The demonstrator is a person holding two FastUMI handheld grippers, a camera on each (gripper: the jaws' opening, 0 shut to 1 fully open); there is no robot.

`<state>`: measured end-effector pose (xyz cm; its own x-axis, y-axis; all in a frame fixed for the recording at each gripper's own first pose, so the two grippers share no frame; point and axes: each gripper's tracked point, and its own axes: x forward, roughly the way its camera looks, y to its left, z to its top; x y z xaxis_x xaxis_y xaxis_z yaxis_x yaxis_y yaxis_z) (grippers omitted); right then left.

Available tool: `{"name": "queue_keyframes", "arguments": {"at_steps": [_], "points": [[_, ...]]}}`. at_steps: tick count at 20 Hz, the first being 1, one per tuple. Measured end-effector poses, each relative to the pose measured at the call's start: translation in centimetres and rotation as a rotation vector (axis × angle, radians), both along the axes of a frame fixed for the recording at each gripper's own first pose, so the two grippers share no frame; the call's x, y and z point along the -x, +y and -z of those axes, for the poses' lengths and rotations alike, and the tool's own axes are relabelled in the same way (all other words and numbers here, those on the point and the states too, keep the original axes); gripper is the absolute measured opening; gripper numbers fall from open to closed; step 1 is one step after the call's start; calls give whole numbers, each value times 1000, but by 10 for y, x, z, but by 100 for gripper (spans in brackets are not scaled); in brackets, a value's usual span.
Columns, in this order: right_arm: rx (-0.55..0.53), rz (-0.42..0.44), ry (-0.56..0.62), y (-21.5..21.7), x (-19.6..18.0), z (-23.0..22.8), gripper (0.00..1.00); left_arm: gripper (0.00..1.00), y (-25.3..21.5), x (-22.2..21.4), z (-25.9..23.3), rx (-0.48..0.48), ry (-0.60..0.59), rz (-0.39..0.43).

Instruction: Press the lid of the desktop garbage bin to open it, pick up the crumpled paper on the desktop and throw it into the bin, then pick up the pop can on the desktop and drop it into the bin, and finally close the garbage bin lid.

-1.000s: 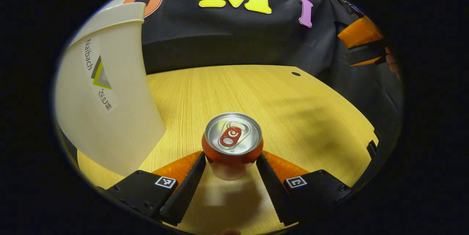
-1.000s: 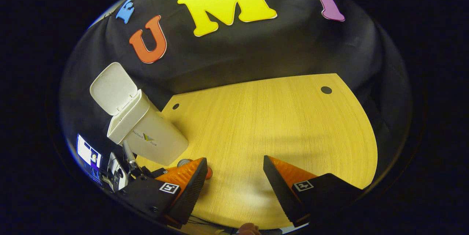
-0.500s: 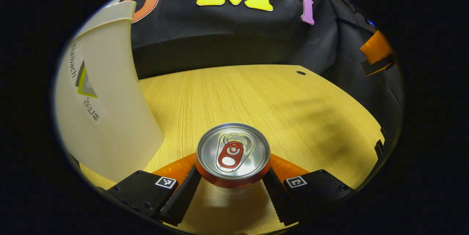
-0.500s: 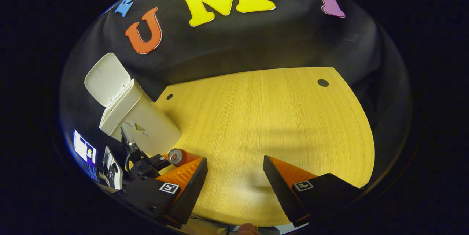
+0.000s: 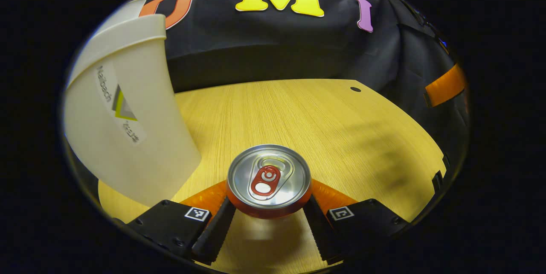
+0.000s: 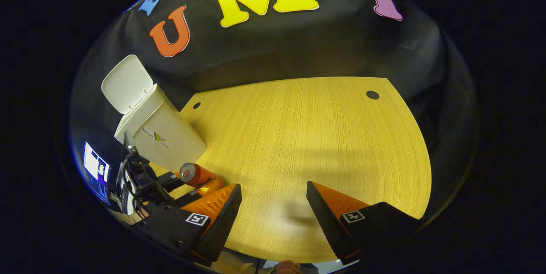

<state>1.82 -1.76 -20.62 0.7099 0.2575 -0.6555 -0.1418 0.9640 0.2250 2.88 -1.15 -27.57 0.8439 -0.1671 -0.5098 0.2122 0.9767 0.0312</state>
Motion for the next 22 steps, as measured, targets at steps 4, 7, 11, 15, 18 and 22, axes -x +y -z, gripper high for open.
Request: {"name": "queue_keyframes", "arguments": {"at_steps": [4,7,11,15,18,22], "points": [[12,-60,-17,3,3,2,93,86,0,11,-53,-11,-17,-27],[22,-113,-36,7,3,6,96,86,5,21,-91,16,-24,-79],[30,-167,-57,13,4,7,93,86,31,34,-143,5,-59,-157],[16,-175,-70,19,4,8,93,86,70,32,-195,12,-69,-257],[17,-173,-63,22,8,13,96,86,94,22,-220,34,-72,-297],[44,-162,-39,22,18,24,96,86,131,6,-245,-17,-101,-326]]}}
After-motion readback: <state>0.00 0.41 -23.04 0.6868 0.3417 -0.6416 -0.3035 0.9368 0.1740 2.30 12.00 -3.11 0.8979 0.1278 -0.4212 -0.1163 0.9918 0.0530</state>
